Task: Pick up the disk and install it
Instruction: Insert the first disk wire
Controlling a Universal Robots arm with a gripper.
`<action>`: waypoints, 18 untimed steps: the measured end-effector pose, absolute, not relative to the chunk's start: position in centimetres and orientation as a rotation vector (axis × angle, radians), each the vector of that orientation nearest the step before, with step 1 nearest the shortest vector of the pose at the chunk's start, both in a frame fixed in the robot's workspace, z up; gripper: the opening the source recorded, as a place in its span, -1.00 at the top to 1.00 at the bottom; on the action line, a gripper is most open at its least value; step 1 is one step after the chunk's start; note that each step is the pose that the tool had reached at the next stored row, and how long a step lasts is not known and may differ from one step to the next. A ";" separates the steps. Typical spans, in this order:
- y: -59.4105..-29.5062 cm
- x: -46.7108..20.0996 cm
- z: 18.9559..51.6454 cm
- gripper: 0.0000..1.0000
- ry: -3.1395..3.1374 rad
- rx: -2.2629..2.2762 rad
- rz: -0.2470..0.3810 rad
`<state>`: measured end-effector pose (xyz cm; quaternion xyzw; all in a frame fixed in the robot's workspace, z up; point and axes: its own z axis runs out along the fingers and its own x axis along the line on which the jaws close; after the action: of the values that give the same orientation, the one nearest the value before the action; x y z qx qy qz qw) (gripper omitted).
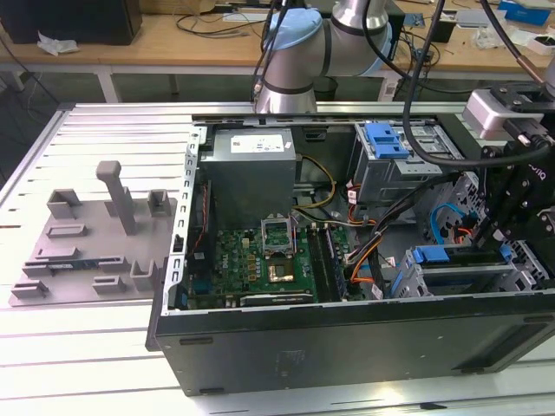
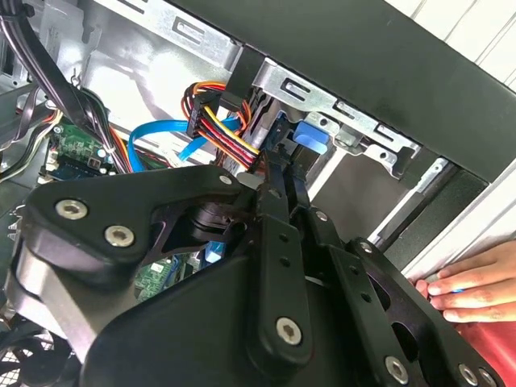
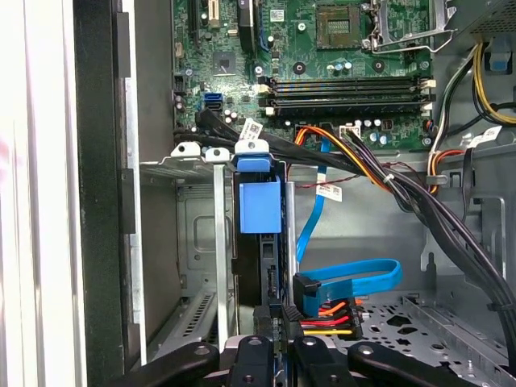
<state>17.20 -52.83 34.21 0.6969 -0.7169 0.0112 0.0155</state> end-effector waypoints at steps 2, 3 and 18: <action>-52.8 17.2 34.2 0.67 -2.230 2.168 0.035; -52.8 17.2 34.2 0.67 -2.230 2.168 0.035; -52.8 17.1 34.7 0.67 -2.230 2.168 0.035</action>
<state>17.12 -52.83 34.70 0.6969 -0.7170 0.0112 0.0155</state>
